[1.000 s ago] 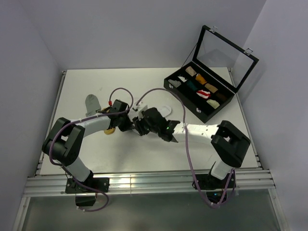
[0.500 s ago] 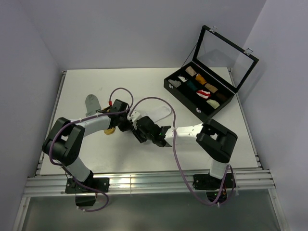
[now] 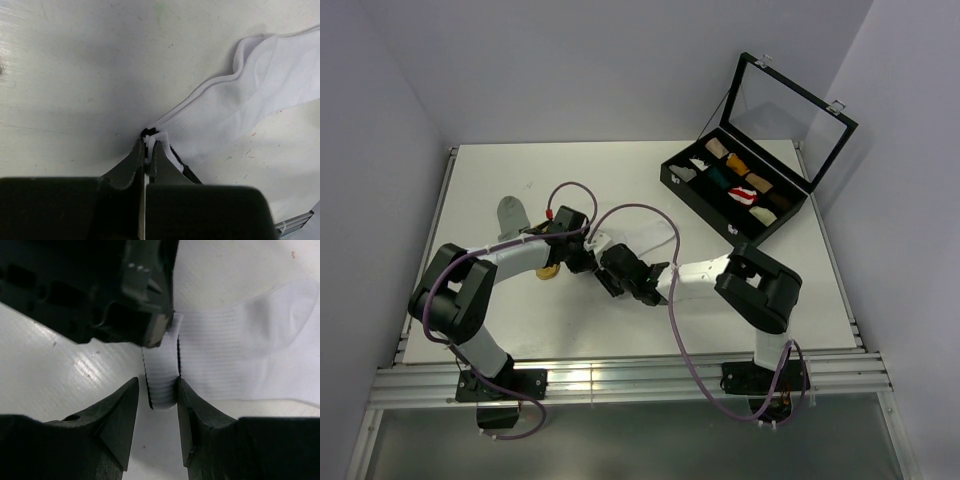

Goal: Roll the socks
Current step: Roll the sock at the center of the board.

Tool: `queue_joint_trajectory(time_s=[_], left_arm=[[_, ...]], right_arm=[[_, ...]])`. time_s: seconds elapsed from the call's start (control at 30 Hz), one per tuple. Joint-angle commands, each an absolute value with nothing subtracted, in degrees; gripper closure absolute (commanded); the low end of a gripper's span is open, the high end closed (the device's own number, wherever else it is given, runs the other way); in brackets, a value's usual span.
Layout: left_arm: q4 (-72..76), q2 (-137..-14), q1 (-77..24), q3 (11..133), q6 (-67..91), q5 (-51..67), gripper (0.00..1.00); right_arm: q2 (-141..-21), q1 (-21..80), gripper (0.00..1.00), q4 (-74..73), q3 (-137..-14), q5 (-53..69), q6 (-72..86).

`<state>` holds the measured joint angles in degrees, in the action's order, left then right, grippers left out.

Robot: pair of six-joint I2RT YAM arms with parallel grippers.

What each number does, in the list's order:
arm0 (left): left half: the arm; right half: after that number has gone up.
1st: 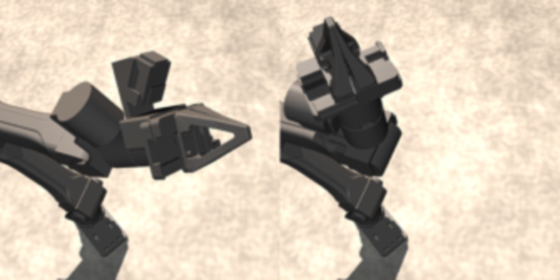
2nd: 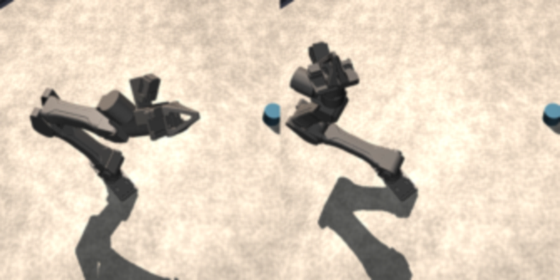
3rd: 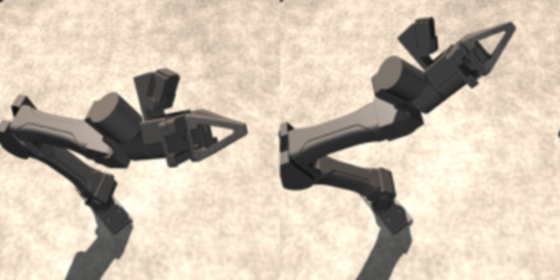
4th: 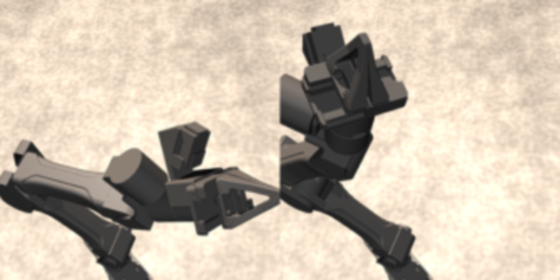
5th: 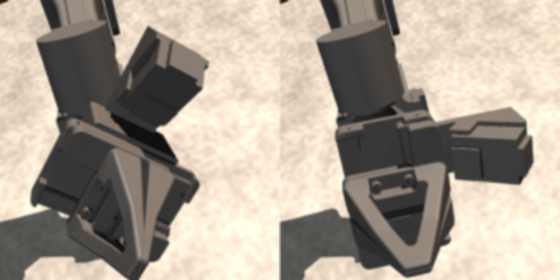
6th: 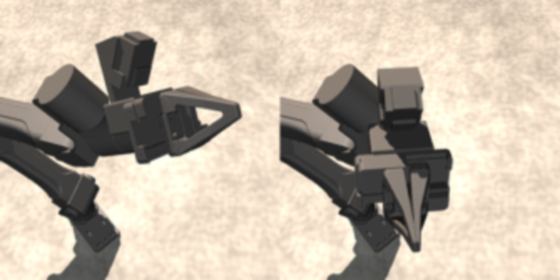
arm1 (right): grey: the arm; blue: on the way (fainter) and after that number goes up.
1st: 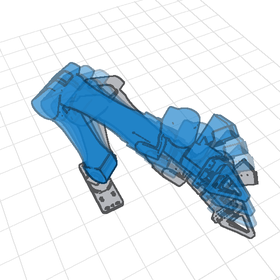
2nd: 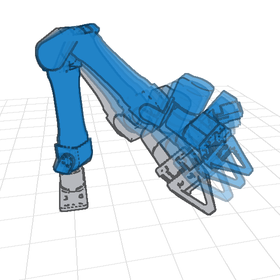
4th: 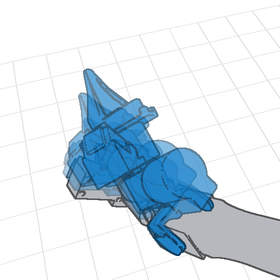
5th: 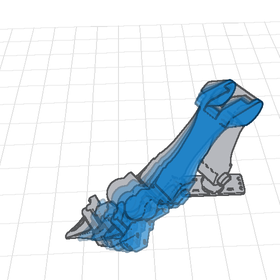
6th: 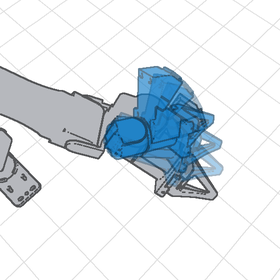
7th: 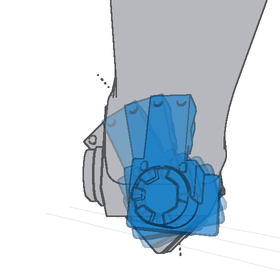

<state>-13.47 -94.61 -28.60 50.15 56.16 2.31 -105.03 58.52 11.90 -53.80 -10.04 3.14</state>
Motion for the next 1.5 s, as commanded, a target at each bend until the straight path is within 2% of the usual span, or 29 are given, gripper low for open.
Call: queue_joint_trajectory(time_s=[0.0, 0.1, 0.2, 0.23, 0.3, 0.37, 0.4, 0.47, 0.5, 0.6, 0.7, 1.0, 1.27, 1.47], left_arm=[[-14.7, -95.3, -28.9, 51.9, 55.1, 2.5, 1.0], [-14.7, -95.4, -28.9, 51.9, 55.4, 2.5, 0.99], [-14.3, -95.4, -28.9, 52.0, 55.9, 2.8, 1.0], [-14.3, -95.5, -28.9, 52.0, 56.2, 3.0, 0.99], [-13.7, -95.4, -28.9, 51.8, 57.1, 3.2, 0.95], [-12.9, -94.6, -28.9, 51.2, 58.5, 3.5, 0.88], [-12.5, -94.1, -28.9, 50.9, 59.0, 3.4, 0.81], [-11.5, -92.3, -28.9, 49.7, 60.7, 2.8, 0.73], [-11.2, -90.7, -28.8, 48.8, 61.3, 2.0, 0.65], [-9.1, -87.6, -28.9, 46.6, 63.7, 0.4, 0.48], [-6.2, -85.4, -28.9, 44.0, 65.9, 0.3, 0.41], [-2.0, -85.1, -28.9, 40.6, 66.4, 1.4, 0.44], [-0.8, -89.2, -28.9, 41.6, 65.8, 1.2, 0.49], [-1.8, -92.3, -28.9, 43.2, 64.6, 0.9, 0.56]], right_arm=[[-107.3, 58.8, 0.57, 10.0, -55.0, -12.3, 4.6], [-107.9, 58.7, 0.59, 9.3, -54.8, -12.8, 5.4], [-108.0, 58.8, 0.78, 9.3, -54.2, -12.5, 5.5], [-107.9, 58.8, 0.89, 9.3, -54.1, -12.2, 5.5], [-107.5, 58.7, 0.99, 9.5, -53.9, -10.6, 5.8], [-107.2, 58.0, 1.0, 9.6, -53.9, -7.4, 6.7], [-107.0, 57.6, 1.0, 9.7, -53.7, -6.0, 7.1], [-106.3, 55.1, 1.0, 10.6, -52.7, 0.1, 9.2], [-106.2, 54.0, 1.0, 11.2, -52.5, 3.8, 11.2], [-106.3, 49.0, 1.0, 13.0, -51.3, 14.1, 15.4], [-107.8, 44.5, 1.0, 14.8, -50.7, 23.7, 18.7], [-117.2, 36.2, 1.0, 24.4, -50.3, 42.8, 32.9], [-120.6, 34.3, 1.0, 23.3, -51.5, 44.0, 34.1], [-121.5, 33.8, 1.0, 23.3, -51.7, 44.3, 35.0]])
